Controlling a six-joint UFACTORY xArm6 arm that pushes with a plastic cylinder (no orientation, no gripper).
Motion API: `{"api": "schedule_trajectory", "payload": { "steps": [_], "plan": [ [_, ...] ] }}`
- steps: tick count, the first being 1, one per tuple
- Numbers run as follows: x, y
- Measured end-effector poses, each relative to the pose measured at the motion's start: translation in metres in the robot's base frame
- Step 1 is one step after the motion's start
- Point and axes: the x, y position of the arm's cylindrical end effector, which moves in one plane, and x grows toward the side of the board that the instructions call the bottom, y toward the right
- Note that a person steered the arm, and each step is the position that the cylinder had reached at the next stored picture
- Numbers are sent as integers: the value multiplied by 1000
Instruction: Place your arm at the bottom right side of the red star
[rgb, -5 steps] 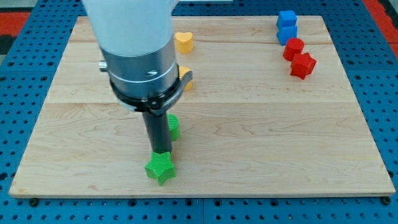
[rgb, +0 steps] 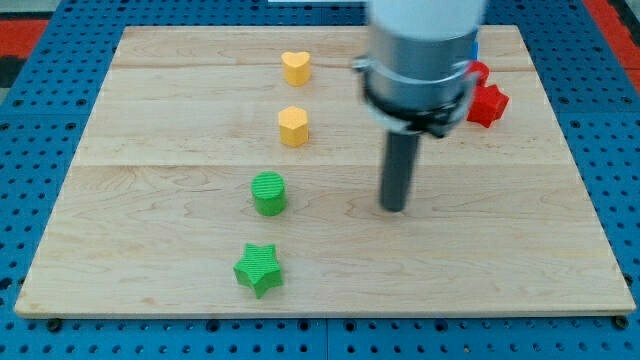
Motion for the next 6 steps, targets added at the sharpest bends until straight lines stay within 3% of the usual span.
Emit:
{"api": "schedule_trajectory", "payload": {
  "steps": [2, 3, 4, 6],
  "plan": [
    [-45, 146],
    [-75, 178],
    [-97, 180],
    [-104, 103]
  ]
}}
